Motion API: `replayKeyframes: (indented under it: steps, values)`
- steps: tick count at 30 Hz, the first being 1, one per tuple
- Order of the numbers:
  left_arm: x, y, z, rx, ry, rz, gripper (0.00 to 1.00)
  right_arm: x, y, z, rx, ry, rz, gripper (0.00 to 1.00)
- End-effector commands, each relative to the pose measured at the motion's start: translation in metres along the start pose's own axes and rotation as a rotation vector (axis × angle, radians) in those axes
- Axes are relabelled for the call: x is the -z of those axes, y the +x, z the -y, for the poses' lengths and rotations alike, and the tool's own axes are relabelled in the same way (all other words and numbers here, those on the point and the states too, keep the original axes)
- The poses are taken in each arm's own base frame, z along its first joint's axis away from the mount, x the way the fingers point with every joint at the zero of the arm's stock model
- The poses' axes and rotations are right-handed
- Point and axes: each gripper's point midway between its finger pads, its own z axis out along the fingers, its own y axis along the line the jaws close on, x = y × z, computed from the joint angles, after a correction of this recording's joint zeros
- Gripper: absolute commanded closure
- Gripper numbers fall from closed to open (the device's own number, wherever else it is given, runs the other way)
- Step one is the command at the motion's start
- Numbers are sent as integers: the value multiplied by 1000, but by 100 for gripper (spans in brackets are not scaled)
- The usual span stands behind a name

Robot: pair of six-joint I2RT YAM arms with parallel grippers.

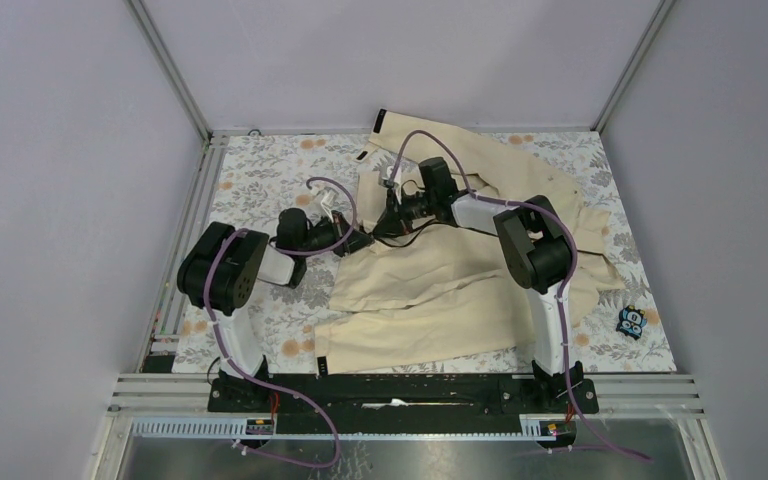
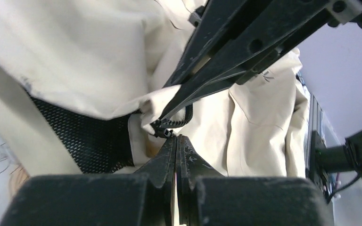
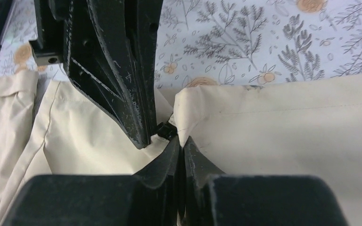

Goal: Zip up the jacket

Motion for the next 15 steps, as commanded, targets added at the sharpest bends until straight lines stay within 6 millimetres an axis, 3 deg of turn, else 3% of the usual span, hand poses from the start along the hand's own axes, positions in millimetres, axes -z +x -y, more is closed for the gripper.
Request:
replayKeyframes:
  steps: [1, 5, 9, 12, 15]
  values:
    - [-8, -24, 28, -163, 144, -6, 100, -2, -14, -29, 78, -93, -28, 87]
    - [-12, -22, 17, -184, 105, -58, 100, 0, -18, -17, 69, -29, -37, 61]
    - [-10, -20, 17, -190, 104, -63, 100, 8, -26, -1, 22, 62, -43, 43]
    - [-12, -19, 13, -180, 90, -97, 100, 16, -32, 3, 14, 105, -32, 32]
    - [-11, -18, 9, -173, 62, -130, 100, 19, -42, 3, 13, 107, -1, 28]
